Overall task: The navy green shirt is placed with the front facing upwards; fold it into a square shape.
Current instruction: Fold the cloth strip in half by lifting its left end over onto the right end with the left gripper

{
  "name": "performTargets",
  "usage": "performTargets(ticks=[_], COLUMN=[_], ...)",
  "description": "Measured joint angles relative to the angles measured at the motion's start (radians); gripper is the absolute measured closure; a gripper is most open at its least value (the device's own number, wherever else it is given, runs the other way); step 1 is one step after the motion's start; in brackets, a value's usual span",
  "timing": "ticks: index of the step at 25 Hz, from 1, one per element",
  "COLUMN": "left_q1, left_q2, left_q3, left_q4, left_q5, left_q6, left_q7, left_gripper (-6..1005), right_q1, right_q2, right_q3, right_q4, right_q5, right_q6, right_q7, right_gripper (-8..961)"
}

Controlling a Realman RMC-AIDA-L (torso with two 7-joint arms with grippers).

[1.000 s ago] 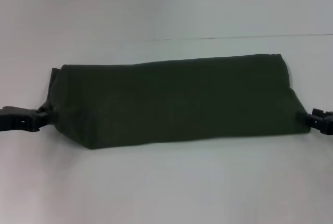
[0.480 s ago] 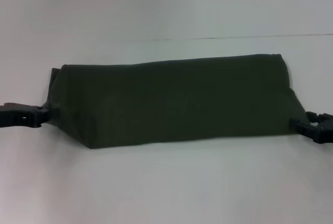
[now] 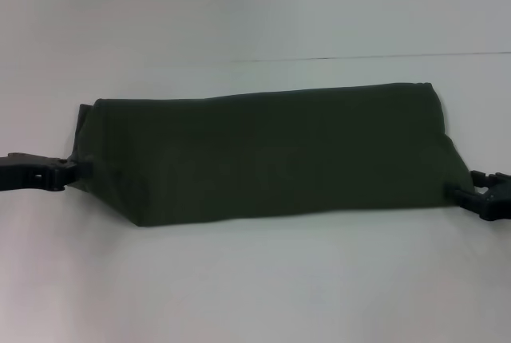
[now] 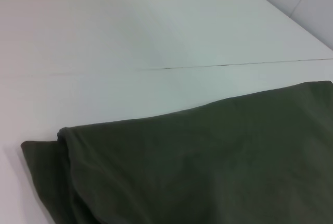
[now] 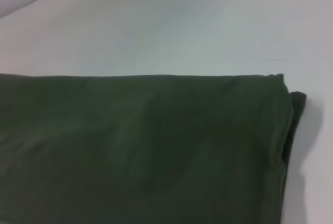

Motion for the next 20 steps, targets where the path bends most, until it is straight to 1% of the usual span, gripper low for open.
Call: performTargets(ticks=[15,20], left_q1=[0.001,0.001], left_q2=[0.003,0.004], left_q3=[0.0,0.0], left_q4=[0.0,0.0], left_q5=[0.001,0.001], left_q6=[0.0,0.003], left_q7=[0.0,0.0], left_gripper=[935,931], right_q1=[0.007,0.011], right_q2=[-0.002,-0.002], right_q3=[-0.017,-0.042], right_q4=[0.0,0.006], right_q5=[-0.002,-0.002], right_q6=[0.004,0.021], right_q7=[-0.001,0.003], right_gripper=[348,349])
